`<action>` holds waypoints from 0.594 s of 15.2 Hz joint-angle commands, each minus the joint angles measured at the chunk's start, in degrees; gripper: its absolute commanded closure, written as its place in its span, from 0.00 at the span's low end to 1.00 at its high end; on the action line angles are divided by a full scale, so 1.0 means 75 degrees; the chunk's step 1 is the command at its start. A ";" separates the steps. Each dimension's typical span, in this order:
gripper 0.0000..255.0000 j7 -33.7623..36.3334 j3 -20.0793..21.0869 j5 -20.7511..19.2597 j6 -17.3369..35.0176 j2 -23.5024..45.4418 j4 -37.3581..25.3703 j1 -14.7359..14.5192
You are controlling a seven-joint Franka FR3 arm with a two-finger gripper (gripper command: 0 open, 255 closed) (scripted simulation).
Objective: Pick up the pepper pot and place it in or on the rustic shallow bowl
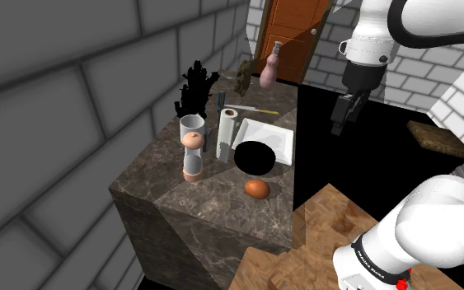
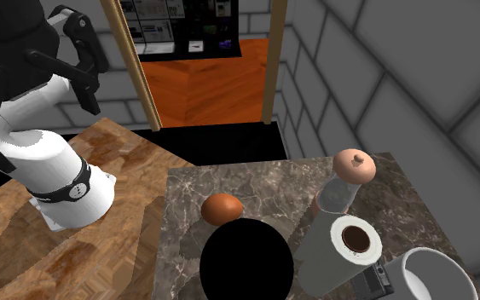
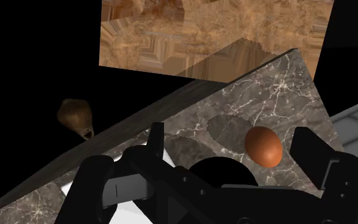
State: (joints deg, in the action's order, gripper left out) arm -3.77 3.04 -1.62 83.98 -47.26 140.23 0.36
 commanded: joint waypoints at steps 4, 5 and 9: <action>0.00 0.0543 0.0339 0.0419 0.0591 0.0465 0.0024 -0.0080; 0.00 0.0718 0.0451 0.0547 0.0792 0.0638 0.0012 -0.0104; 0.00 0.1388 0.0889 0.0993 0.1596 0.1410 -0.0136 -0.0186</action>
State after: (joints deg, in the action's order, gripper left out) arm 5.27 8.83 4.91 94.17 -37.93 139.10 -0.85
